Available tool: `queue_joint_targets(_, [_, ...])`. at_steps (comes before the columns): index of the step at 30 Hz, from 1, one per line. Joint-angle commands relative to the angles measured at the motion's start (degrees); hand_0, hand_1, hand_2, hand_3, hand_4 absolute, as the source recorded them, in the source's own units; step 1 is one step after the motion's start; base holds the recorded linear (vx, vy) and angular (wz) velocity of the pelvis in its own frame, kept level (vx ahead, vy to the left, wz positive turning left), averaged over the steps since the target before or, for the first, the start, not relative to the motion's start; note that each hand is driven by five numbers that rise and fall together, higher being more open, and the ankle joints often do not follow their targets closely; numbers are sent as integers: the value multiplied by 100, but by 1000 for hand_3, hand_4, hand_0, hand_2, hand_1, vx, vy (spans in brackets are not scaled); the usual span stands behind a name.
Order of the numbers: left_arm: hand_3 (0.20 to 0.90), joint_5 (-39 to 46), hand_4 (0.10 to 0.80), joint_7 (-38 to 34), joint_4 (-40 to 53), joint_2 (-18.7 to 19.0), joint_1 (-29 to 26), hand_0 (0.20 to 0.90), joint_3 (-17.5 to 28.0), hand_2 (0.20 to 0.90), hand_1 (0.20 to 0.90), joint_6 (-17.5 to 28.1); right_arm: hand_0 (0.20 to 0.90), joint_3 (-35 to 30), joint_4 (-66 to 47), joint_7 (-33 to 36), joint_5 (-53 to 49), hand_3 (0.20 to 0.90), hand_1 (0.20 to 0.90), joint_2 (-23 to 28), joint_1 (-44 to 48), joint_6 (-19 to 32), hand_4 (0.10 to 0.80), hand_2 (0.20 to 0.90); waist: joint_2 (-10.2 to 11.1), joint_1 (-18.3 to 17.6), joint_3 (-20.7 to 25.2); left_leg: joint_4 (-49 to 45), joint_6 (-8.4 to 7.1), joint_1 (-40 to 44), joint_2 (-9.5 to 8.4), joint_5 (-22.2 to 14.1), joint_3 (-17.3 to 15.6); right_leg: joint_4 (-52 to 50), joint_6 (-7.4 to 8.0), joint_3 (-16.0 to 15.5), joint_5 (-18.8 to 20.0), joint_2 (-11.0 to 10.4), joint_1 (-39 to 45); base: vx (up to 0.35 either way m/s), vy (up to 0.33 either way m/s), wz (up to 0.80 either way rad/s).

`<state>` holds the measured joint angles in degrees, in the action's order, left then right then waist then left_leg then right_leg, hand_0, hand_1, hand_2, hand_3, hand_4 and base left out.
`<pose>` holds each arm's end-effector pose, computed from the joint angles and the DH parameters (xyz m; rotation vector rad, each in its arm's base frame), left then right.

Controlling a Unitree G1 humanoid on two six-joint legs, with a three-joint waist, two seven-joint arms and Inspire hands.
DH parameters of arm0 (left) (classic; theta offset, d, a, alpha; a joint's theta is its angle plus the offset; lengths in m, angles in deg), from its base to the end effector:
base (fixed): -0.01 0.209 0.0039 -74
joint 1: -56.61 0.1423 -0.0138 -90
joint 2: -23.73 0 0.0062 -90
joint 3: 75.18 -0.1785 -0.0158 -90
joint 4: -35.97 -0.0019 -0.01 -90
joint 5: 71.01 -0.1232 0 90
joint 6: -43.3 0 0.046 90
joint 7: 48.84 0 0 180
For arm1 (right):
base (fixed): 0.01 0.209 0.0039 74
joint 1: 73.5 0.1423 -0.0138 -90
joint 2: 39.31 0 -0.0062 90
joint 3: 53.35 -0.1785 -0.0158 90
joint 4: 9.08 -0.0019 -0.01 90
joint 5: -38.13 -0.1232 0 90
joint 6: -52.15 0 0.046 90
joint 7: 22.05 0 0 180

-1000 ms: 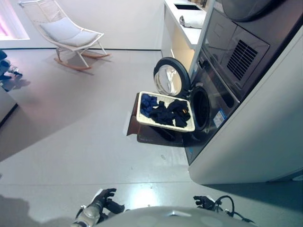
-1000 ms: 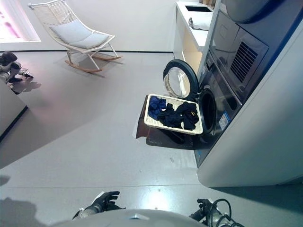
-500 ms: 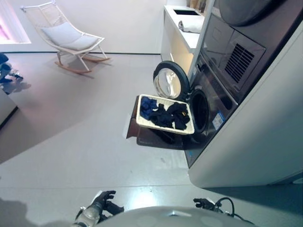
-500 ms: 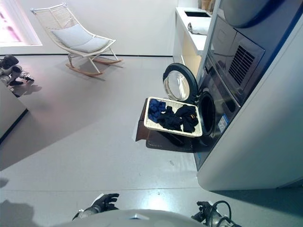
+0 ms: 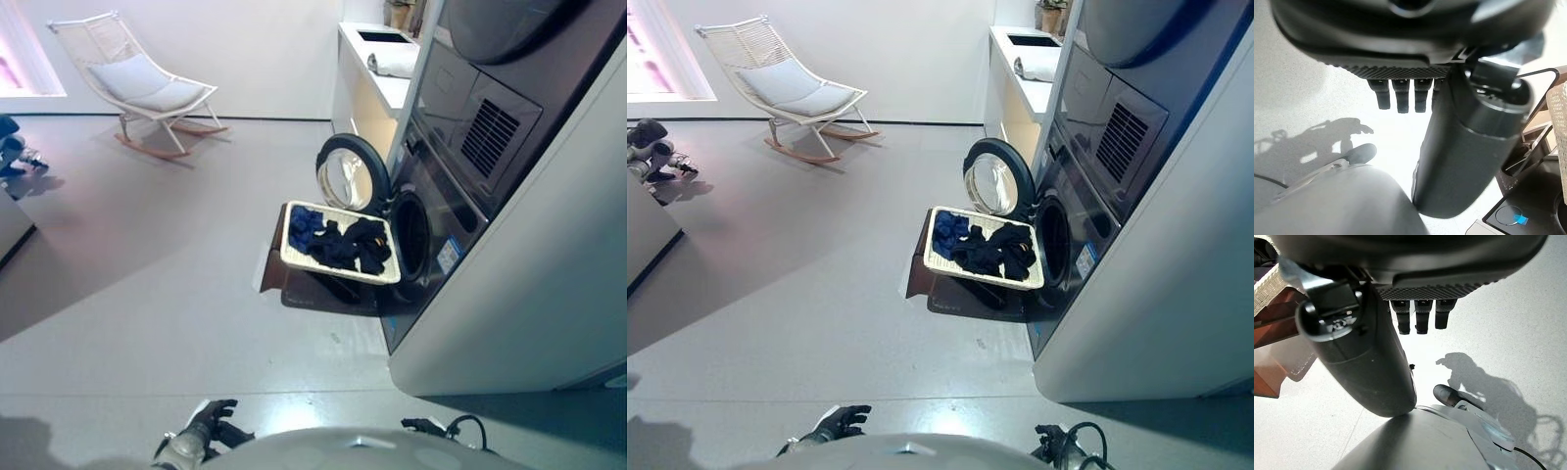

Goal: Pick up the clothes and place them into the washing machine

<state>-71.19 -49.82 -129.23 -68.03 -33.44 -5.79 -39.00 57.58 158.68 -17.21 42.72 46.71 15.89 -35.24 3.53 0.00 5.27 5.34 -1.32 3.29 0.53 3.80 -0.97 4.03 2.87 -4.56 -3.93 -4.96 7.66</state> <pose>0.0566 0.2137 -0.1000 0.4420 1.1983 -0.1590 0.0418 -0.2049 -0.1050 -0.5349 1.3136 0.1622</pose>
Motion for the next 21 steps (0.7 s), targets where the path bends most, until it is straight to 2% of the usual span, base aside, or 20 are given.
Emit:
queue_joint_targets(1, [900,-206,800,-101,-348,-147,-245,900,-203,900,900,86,900,66,331,2,53,900,900,33,158,41,800,900,-183,252,-192,-34,97,96,-69,-471,-61,-331,324,-347,250,-16,-370,4,-3,15])
queue_joint_targets(8, [900,-73,800,-26,-340,-306,-194,900,-183,900,900,58,900,-62,343,25,112,900,900,154,117,13,800,900,-333,285,-263,-34,91,13,-75,-436,102,-405,310,-494,183,-9,-399,9,6,17])
queue_joint_targets(21, [900,-85,800,42,-366,-330,-245,900,-305,900,900,-7,900,3,182,57,111,900,900,101,157,-23,800,900,-407,340,-263,-34,71,-60,-72,-390,287,-452,265,-652,120,15,-375,10,-16,5])
